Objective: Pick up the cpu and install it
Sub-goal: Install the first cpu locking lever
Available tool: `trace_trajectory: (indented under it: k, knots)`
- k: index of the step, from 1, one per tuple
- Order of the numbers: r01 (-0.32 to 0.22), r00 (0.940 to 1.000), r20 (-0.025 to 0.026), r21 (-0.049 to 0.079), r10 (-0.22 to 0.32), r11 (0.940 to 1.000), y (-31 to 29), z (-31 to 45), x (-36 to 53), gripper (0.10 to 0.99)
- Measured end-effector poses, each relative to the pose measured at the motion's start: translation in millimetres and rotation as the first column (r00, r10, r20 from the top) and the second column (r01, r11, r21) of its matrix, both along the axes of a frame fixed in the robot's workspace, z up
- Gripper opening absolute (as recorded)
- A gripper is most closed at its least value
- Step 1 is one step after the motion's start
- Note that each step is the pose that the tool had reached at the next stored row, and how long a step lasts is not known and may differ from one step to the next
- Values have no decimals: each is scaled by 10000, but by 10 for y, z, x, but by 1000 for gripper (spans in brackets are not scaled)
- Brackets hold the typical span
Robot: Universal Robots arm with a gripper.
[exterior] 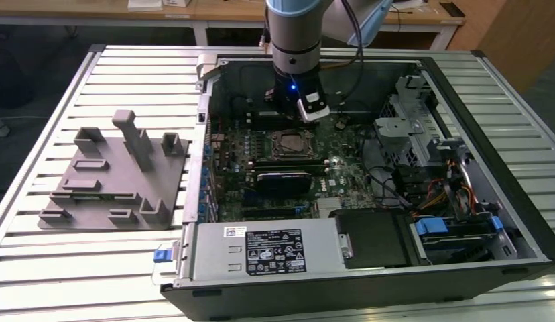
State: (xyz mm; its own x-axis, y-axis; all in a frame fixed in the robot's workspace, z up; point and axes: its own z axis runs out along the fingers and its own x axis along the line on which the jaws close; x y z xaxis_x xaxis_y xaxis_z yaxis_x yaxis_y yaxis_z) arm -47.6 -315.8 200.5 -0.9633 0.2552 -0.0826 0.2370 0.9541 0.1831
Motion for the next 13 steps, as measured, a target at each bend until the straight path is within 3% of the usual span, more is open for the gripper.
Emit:
trace_trajectory:
  k: [13]
  knots:
    - [663, 9978, 6, -152, -663, 9977, 0, -68, 1, 106]
